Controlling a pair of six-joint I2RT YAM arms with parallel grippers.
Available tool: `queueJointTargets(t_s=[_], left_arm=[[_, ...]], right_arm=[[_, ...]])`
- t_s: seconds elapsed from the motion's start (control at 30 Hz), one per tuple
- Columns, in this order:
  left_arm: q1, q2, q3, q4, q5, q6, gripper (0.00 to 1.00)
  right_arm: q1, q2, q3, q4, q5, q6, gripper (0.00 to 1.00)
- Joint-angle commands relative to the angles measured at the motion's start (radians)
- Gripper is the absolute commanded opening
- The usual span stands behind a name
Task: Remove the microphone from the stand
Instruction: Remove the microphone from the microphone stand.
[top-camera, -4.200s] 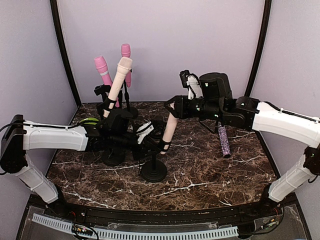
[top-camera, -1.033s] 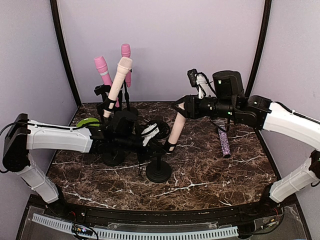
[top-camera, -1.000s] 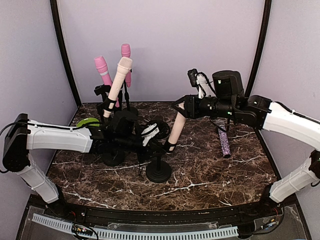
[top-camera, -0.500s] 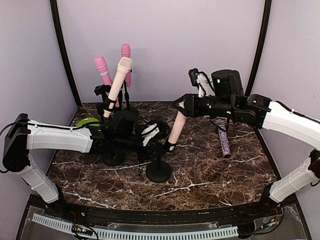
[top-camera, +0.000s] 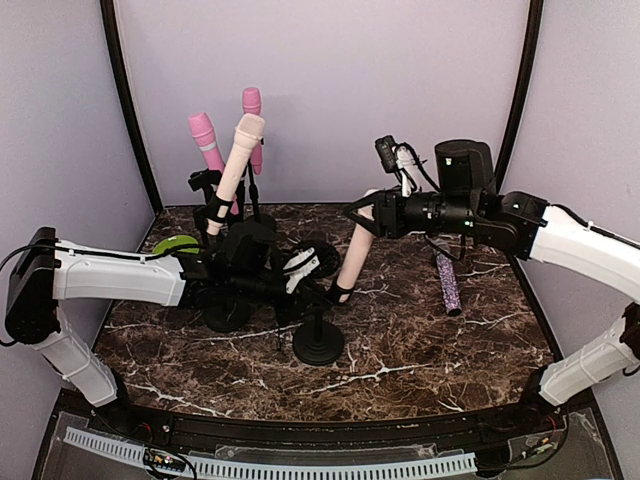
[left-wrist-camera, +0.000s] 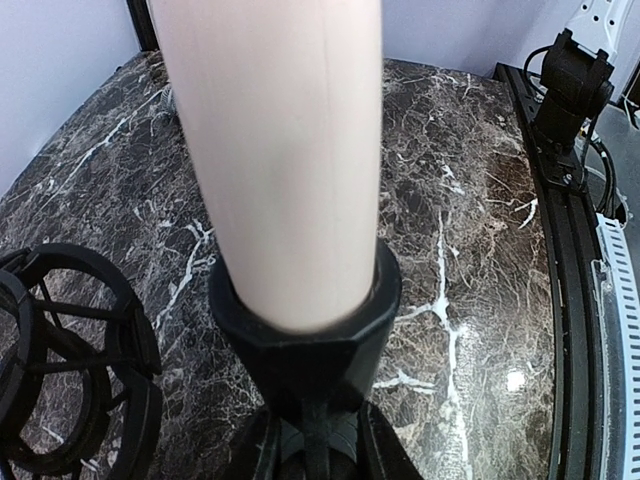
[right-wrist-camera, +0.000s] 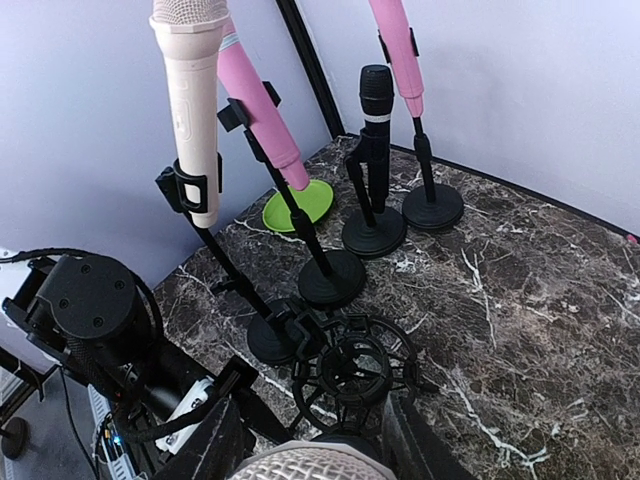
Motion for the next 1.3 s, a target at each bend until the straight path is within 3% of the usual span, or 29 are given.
queueJointTargets(t_s=[0.0, 0.23, 0.47, 0.7, 0.93, 1.27], left_arm=[[-0.01, 0.024, -0.008, -0.101, -0.026, 0.045, 0.0], [-0.012, 0.025, -0.008, -0.1, -0.028, 0.046, 0.0], [-0.012, 0.029, -0.007, -0.1, -0.029, 0.046, 0.0], [-0.013, 0.03, -0.008, -0.1, -0.029, 0.046, 0.0], [-0.014, 0.026, -0.006, -0.1, -0.031, 0.049, 0.0], [-0.017, 0.029, -0.006, -0.101, -0.033, 0.049, 0.0]], right_arm=[[0.009, -0.079, 0.021, 0.248, -0.152, 0.055, 0.33], [0.008, -0.083, 0.016, 0.243, -0.11, 0.059, 0.33], [0.008, -0.039, 0.071, 0.099, 0.168, 0.106, 0.33], [0.008, 0.008, 0.087, 0.061, 0.247, 0.149, 0.32], [0.008, 0.008, 0.087, 0.073, 0.234, 0.144, 0.32], [0.005, -0.062, 0.036, 0.169, 0.102, 0.117, 0.33]])
